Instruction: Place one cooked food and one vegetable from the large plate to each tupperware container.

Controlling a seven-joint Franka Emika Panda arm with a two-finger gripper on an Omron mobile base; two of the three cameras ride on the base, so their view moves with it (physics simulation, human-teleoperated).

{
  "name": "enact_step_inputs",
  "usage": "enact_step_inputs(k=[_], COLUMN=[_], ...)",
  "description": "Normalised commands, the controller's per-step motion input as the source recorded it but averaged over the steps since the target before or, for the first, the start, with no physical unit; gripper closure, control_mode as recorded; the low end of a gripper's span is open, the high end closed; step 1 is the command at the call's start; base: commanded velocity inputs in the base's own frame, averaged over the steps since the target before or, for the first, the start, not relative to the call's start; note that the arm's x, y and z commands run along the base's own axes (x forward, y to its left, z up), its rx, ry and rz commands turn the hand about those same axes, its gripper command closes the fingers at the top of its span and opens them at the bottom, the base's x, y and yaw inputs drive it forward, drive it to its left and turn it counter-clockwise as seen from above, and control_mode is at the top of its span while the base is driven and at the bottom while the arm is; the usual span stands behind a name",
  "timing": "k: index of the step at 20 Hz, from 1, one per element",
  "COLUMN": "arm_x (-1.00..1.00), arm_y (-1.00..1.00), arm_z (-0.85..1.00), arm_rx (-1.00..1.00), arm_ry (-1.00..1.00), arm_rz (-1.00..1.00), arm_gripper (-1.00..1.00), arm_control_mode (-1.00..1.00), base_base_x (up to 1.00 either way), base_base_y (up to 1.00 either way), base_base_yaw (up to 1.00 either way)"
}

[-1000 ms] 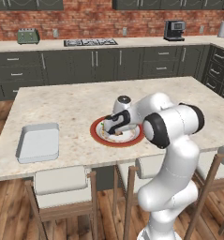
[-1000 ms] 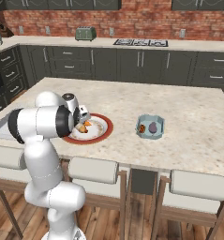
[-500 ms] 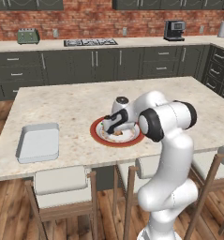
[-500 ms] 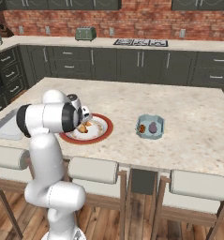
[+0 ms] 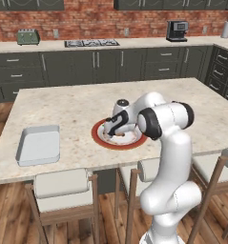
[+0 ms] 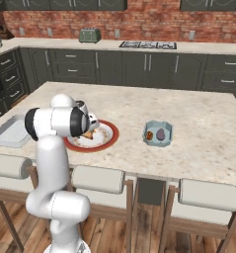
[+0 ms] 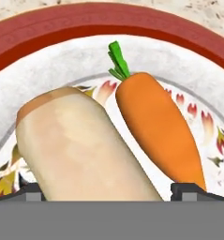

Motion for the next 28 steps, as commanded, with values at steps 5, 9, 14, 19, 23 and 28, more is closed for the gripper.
enact_step_inputs(k=[5, 9, 14, 19, 23, 28], arm_x=[-0.03, -0.39, -0.92, -0.79, -0.46, -0.11], arm_y=[0.11, 0.00, 0.16, 0.28, 0.29, 0.77], arm_z=[-0.32, -0.07, 0.75, 0.89, 0.71, 0.31], arm_rx=[0.00, 0.00, 0.03, 0.21, 0.27, 0.09], arm_ry=[0.01, 0.00, -0.09, 0.00, 0.00, 0.00], arm_rz=[0.00, 0.00, -0.04, -0.12, -0.25, -0.49], arm_gripper=[1.00, 1.00, 1.00, 1.00, 1.00, 1.00], arm_control_mode=[-1.00, -1.00, -1.00, -1.00, -1.00, -1.00], base_base_x=[0.00, 0.00, 0.00, 0.00, 0.00, 0.00], base_base_y=[0.00, 0.00, 0.00, 0.00, 0.00, 0.00], base_base_yaw=[0.00, 0.00, 0.00, 0.00, 0.00, 0.00])
